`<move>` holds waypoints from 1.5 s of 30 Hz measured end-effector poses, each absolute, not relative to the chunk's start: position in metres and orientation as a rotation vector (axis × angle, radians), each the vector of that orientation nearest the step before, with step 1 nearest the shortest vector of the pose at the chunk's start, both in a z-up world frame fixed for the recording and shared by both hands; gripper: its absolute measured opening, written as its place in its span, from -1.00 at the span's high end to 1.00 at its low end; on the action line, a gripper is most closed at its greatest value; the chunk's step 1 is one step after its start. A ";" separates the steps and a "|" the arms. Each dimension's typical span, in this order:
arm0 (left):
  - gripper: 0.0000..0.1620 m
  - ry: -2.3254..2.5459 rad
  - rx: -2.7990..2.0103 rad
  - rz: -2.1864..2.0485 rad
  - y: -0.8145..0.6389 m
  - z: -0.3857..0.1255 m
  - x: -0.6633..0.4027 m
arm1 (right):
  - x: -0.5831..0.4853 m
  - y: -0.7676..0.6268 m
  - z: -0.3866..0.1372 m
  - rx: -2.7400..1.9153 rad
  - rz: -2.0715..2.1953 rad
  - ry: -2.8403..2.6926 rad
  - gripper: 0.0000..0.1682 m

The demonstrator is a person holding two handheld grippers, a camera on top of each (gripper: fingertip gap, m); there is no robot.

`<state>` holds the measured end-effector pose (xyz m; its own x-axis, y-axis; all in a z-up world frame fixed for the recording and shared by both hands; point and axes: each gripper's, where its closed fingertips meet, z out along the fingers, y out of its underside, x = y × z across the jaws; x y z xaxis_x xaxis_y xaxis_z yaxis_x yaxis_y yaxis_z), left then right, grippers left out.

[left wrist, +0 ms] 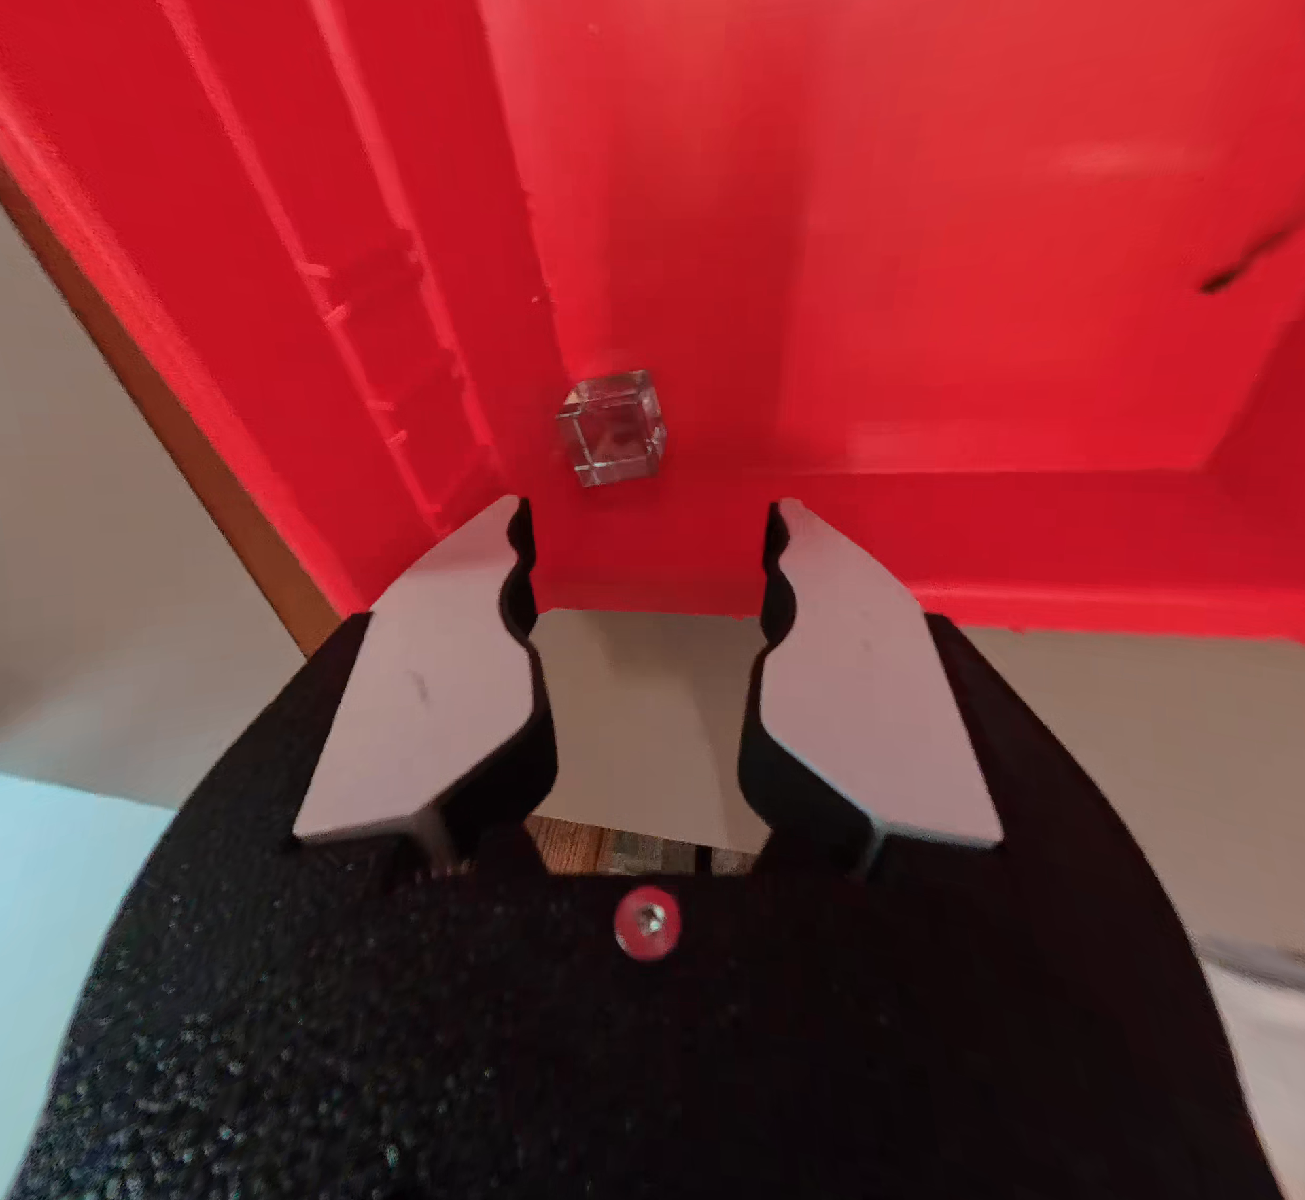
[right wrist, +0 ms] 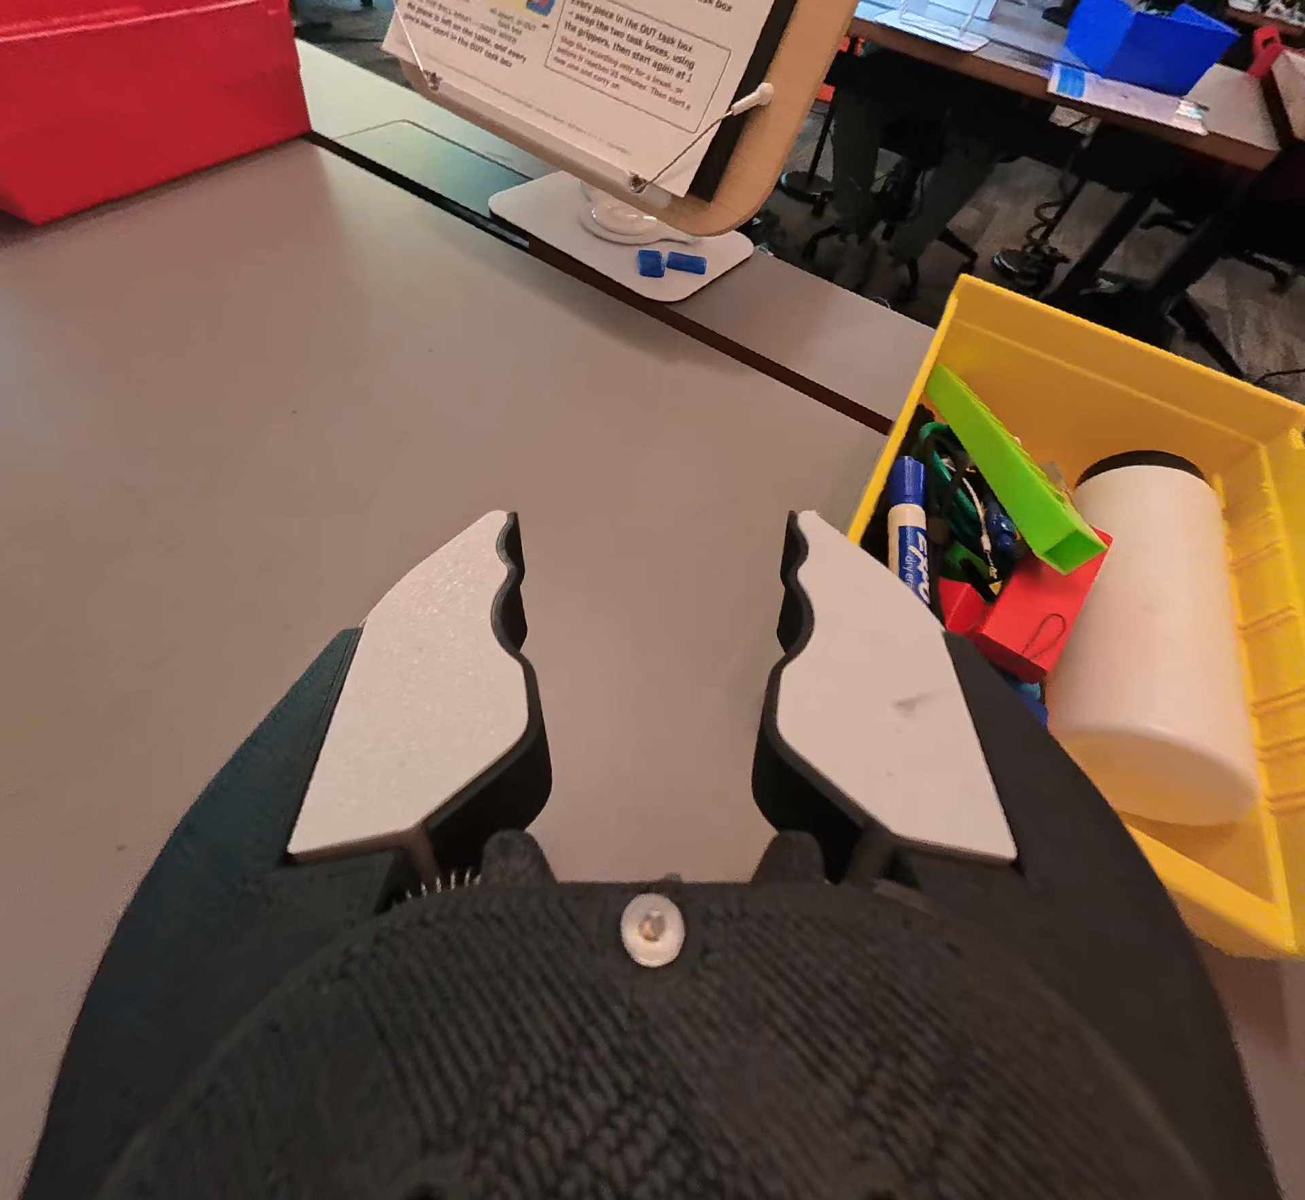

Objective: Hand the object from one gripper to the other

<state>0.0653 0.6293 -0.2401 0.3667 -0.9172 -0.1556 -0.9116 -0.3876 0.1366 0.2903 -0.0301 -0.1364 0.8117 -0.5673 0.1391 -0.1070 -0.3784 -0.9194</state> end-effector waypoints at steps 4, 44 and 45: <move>0.26 -1.584 2.694 -0.358 0.633 -0.247 0.067 | 0.285 -0.018 -0.142 -1.926 -0.453 0.447 0.15; 0.66 -2.337 2.492 1.581 0.470 -0.080 0.156 | 0.224 0.094 -0.132 -1.643 -0.247 0.059 0.15; 0.66 -2.288 2.347 1.738 0.438 -0.078 0.153 | 0.215 0.110 -0.129 -1.632 -0.248 0.008 0.16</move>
